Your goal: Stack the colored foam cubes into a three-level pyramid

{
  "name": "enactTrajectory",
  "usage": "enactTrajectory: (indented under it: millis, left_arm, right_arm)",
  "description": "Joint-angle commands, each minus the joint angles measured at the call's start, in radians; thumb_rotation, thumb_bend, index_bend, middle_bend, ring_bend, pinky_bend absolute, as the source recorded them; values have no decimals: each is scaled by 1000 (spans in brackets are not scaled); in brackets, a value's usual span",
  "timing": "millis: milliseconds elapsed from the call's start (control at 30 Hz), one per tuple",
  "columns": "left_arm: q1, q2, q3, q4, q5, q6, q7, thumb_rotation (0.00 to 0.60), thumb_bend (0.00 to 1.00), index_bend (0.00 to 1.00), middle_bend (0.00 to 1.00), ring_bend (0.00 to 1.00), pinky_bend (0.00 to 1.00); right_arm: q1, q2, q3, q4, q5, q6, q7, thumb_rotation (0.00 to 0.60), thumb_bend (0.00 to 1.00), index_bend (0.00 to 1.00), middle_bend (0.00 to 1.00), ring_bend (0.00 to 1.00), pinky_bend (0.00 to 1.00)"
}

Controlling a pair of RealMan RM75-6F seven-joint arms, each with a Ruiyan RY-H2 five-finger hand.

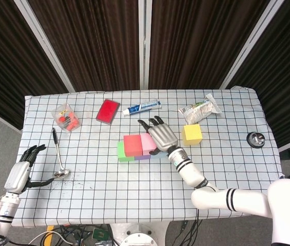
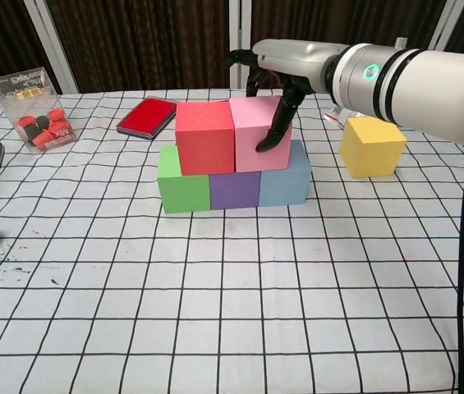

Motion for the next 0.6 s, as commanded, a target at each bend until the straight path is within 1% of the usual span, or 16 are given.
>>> enactTrajectory:
  millis: [33,400,533,600]
  left_arm:
    - [0,-1,0,1,0,-1,0,600,0,61,119,0,61]
    - [1,-1,0,3,1,0,-2,600,0,61,118,0,61]
    - [0,-1,-1,2,1,-1,-1,600,0,62,118,0,61]
    - [-1,-1,-1,1,0,-3,-2,600,0,62,118,0,61]
  right_arm:
    - [1,-1,1,1,2,-1,0,600,100,0,517,97,0]
    - [3,-5,-2,6,1,-6,0,600,90,0,505,96,0]
    - [2,0,-3,2,0,-10,3,600,39,0,438,94,0]
    - [2,4,-3,-1,1,-15,6,600,8,0,373,88,0]
